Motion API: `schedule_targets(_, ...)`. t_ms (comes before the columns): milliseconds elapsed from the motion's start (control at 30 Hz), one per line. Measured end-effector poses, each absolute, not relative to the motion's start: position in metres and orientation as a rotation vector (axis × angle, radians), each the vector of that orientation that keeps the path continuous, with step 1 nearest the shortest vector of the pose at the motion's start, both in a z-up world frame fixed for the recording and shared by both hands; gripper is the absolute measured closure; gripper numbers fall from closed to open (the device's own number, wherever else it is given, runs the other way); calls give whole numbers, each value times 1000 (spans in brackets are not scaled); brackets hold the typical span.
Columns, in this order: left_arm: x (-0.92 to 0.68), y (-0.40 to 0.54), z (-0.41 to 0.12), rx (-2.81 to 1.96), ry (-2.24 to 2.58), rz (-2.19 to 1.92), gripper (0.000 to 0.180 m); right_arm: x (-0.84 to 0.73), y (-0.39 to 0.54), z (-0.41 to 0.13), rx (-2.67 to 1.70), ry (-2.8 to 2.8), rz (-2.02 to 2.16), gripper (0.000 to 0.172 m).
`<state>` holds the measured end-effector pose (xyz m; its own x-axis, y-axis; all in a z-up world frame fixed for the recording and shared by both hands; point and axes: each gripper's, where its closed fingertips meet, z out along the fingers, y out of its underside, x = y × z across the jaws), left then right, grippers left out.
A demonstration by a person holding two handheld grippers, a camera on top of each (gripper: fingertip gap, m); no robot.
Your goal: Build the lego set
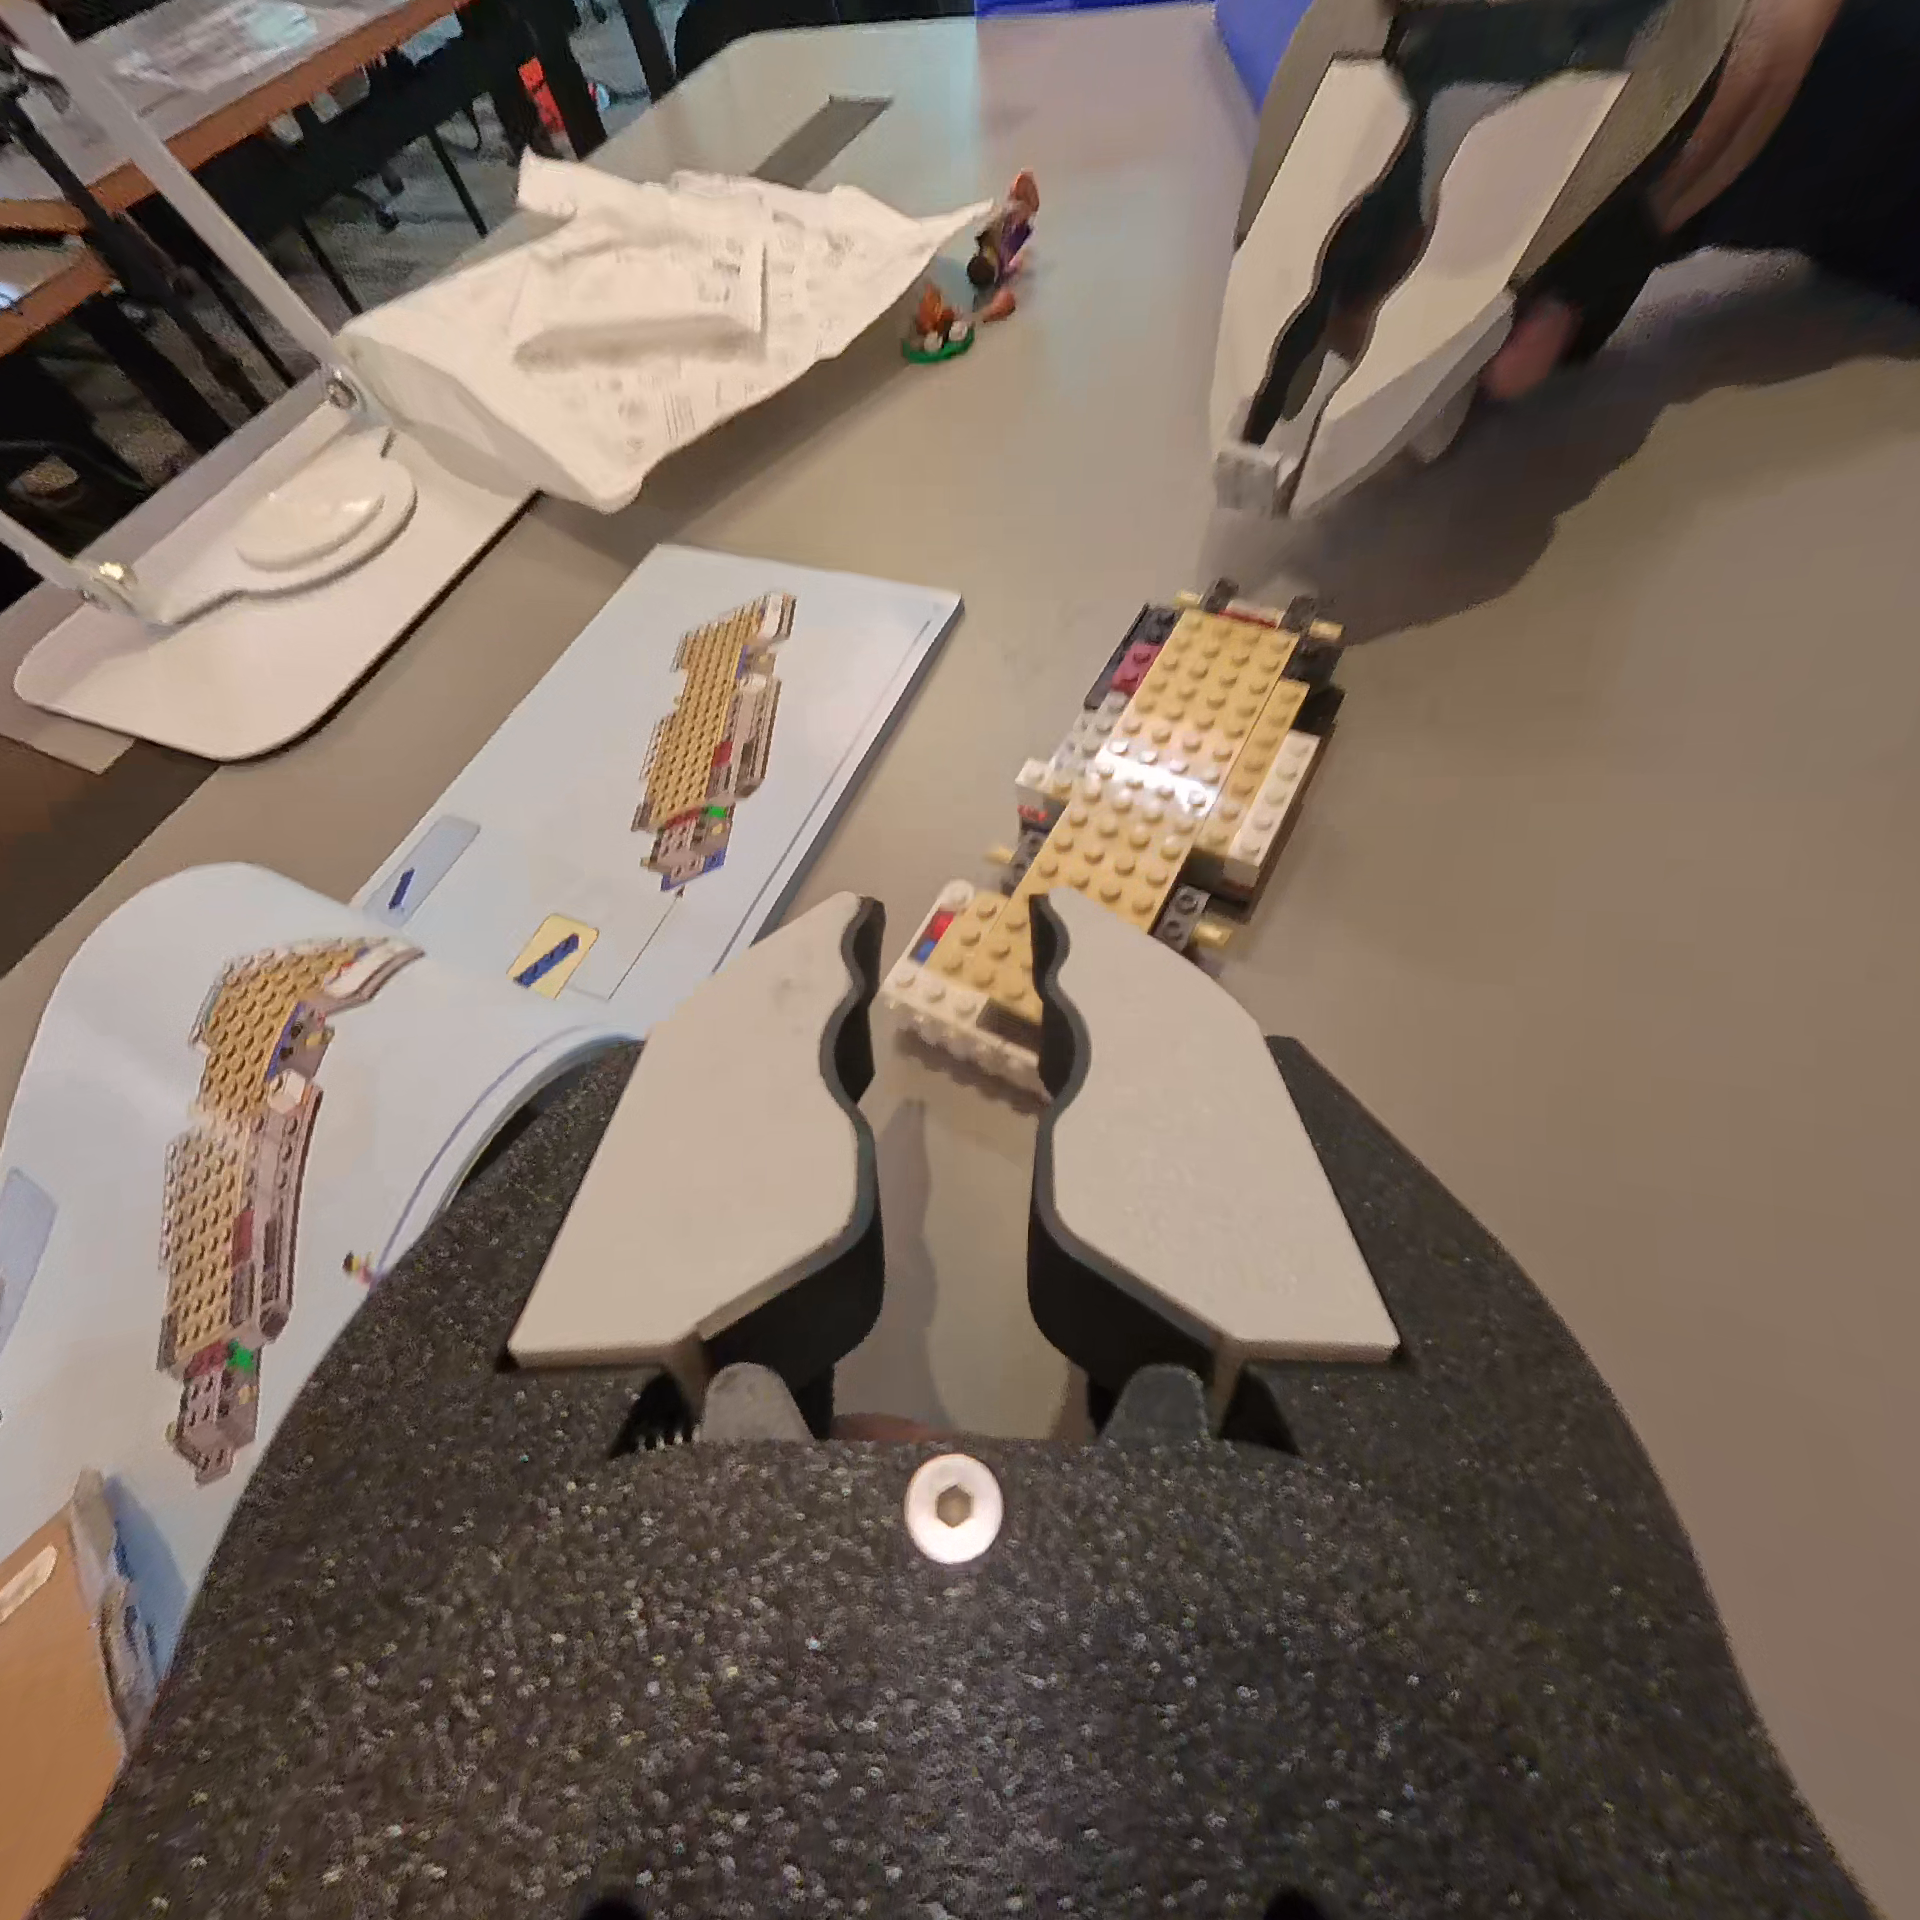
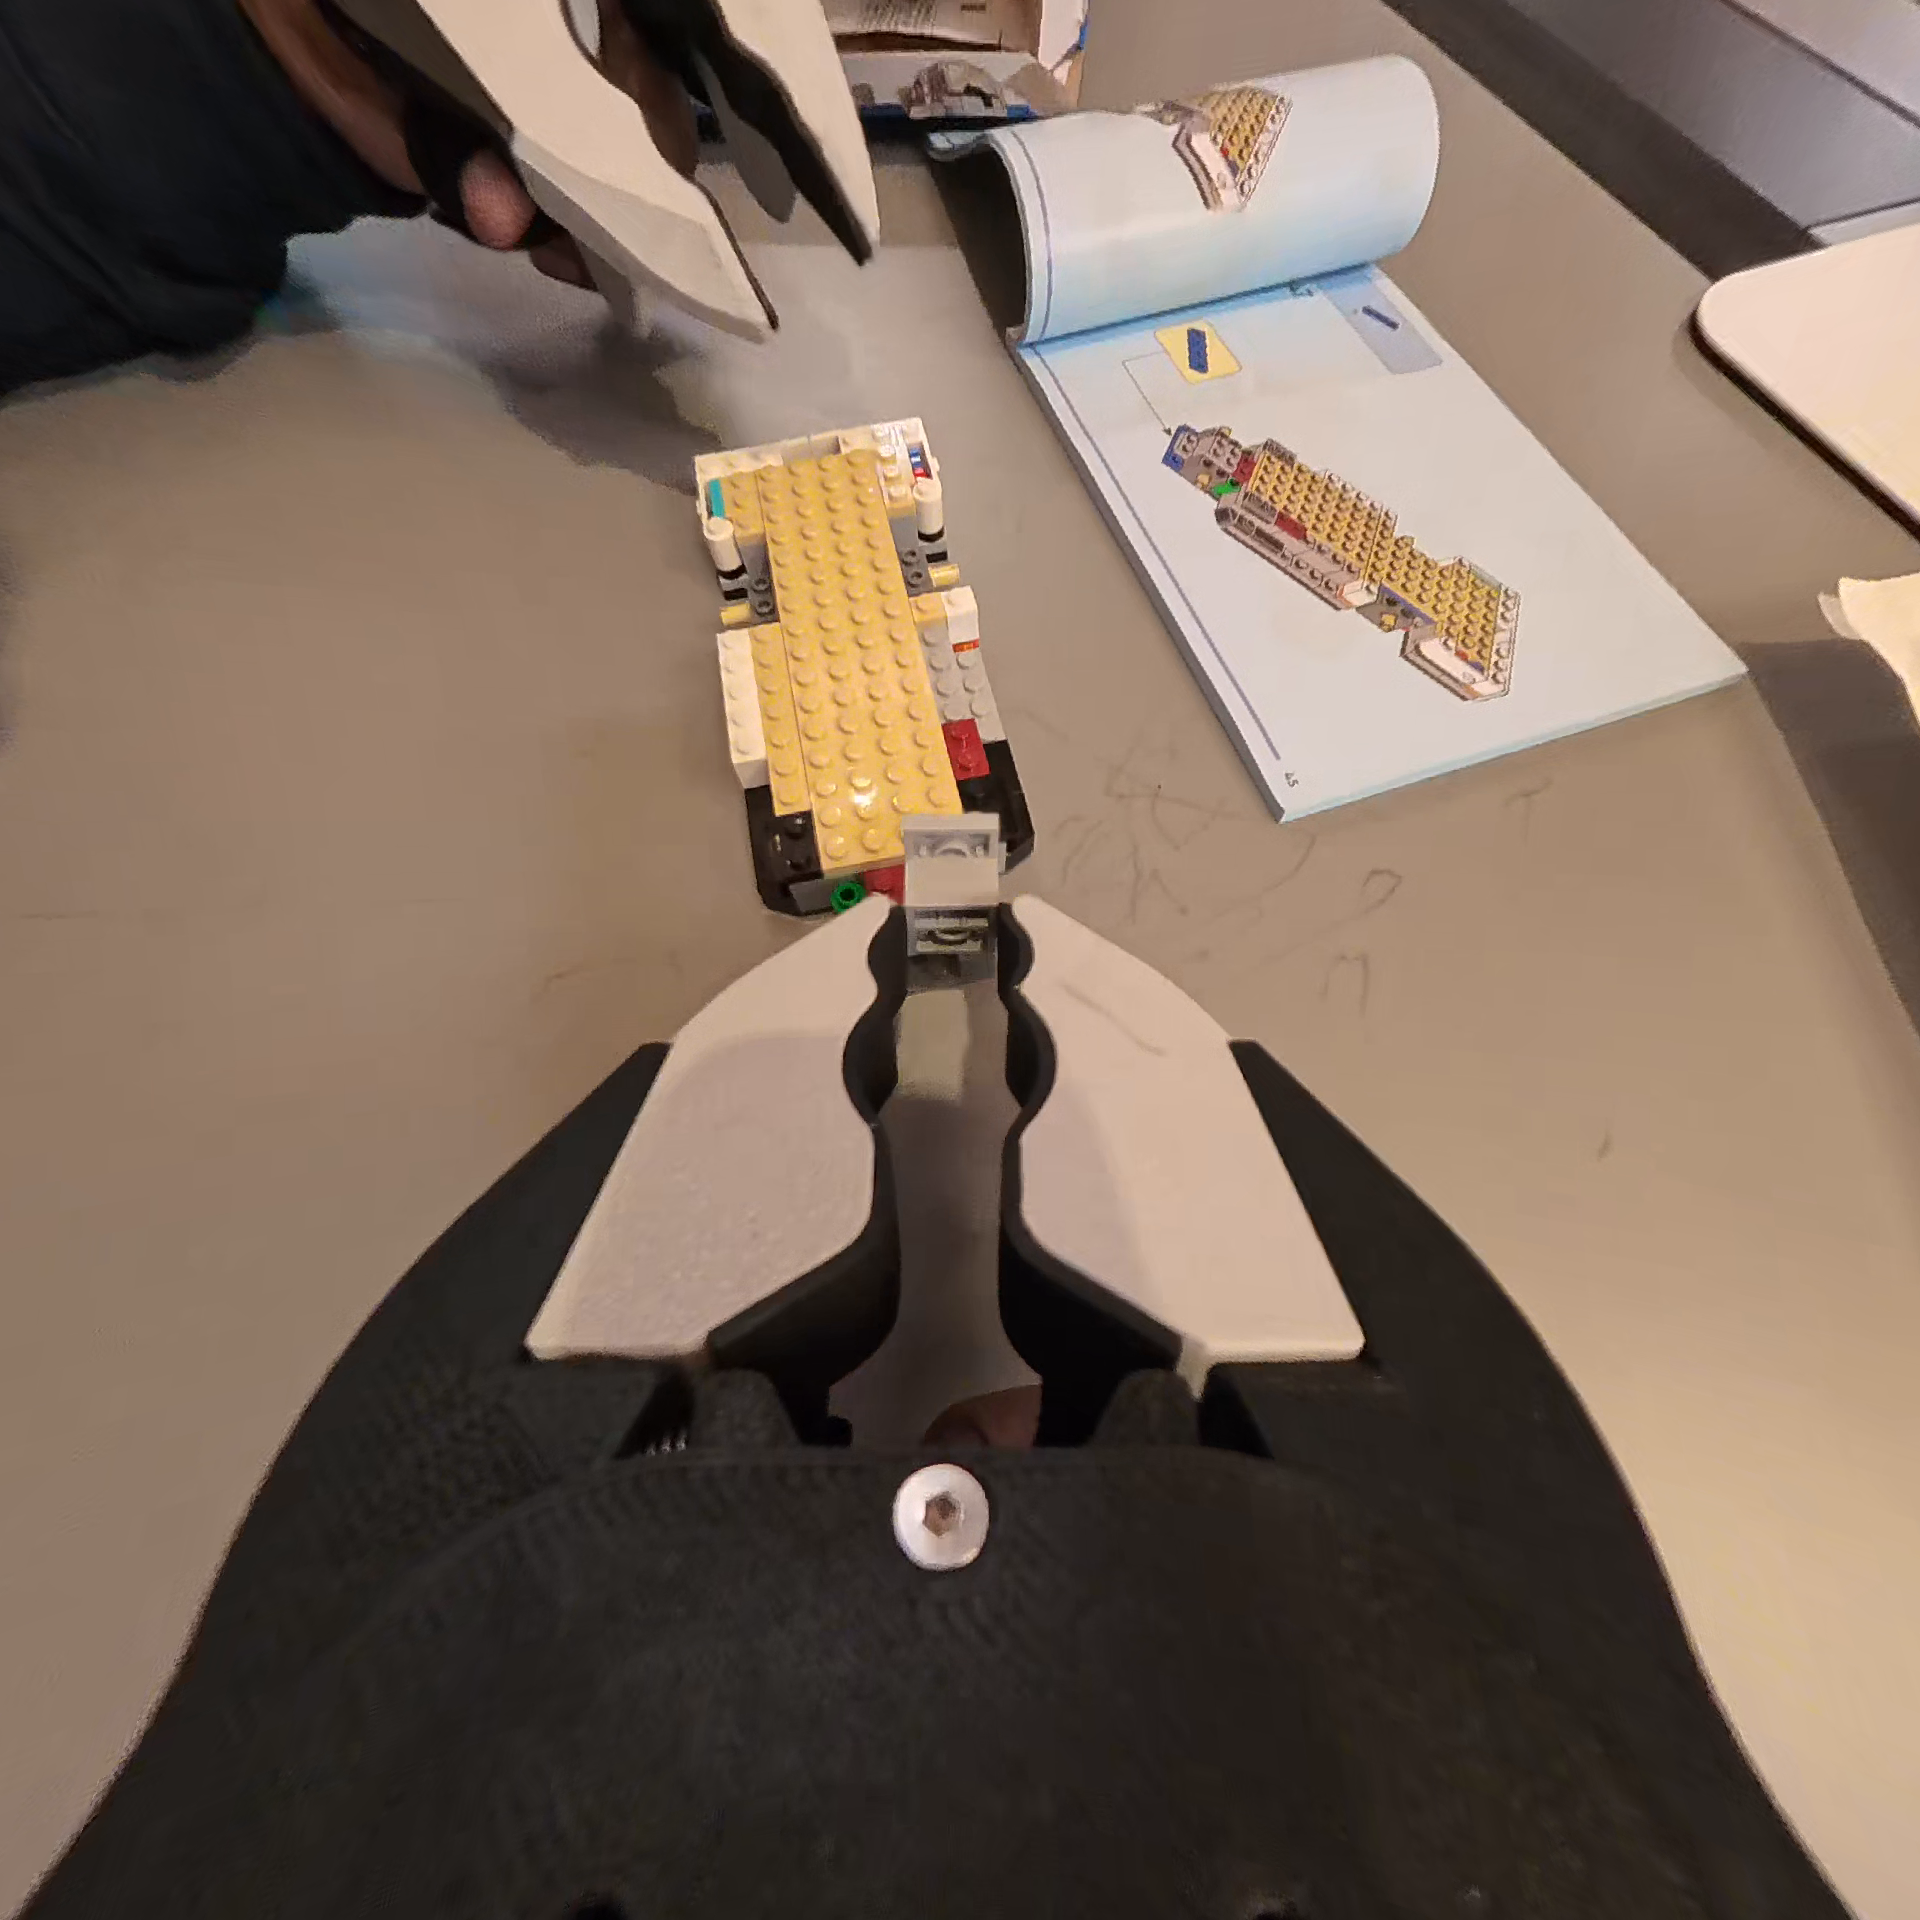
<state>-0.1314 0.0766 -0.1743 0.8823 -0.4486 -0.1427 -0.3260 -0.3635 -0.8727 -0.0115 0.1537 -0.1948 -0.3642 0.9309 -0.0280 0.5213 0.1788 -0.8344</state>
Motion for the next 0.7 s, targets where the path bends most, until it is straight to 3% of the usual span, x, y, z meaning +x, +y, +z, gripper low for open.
schedule_targets(200, -83, 96, -151, -1941, 533, -343, 156, -20, 171, -198, -1322, -1898, 845, 156)
schedule_targets(700, -12, 161, -175, -2163, 611, -327, 163, -14, 176, -195, -1121, -1808, 549, 156)
